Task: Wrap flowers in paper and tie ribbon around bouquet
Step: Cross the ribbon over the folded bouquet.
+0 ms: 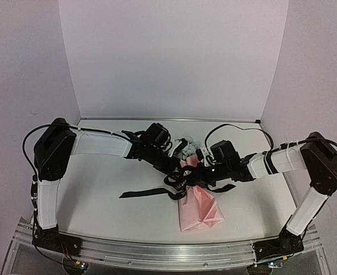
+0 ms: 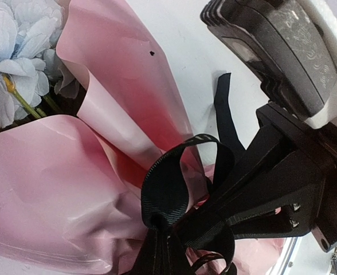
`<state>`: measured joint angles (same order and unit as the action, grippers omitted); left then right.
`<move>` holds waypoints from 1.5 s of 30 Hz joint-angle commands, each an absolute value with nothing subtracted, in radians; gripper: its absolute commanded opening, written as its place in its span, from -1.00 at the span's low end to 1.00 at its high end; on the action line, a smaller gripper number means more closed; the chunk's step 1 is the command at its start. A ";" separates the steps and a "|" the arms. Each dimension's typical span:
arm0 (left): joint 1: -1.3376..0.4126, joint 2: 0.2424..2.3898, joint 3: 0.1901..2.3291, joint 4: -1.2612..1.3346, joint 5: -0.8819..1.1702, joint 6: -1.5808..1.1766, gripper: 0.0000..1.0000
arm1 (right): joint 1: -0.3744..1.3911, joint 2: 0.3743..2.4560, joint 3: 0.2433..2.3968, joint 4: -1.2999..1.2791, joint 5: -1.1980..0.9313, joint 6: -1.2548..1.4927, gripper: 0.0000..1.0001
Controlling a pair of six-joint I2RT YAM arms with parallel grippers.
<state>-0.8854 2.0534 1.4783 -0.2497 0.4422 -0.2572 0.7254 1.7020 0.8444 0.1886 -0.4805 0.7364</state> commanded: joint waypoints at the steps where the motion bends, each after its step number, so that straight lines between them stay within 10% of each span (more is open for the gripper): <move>1: -0.895 1.953 1.452 -0.218 0.445 -0.227 -0.99 | 0.725 1.693 0.904 0.196 -0.480 0.730 -1.00; 28: -0.939 1.993 1.434 -0.226 0.548 -0.207 -1.00 | 0.715 1.789 0.939 0.265 -0.448 0.797 -1.00; 45: -0.930 2.059 1.454 -0.229 0.479 -0.271 -1.00 | 0.715 1.696 0.849 0.283 -0.469 0.772 -0.59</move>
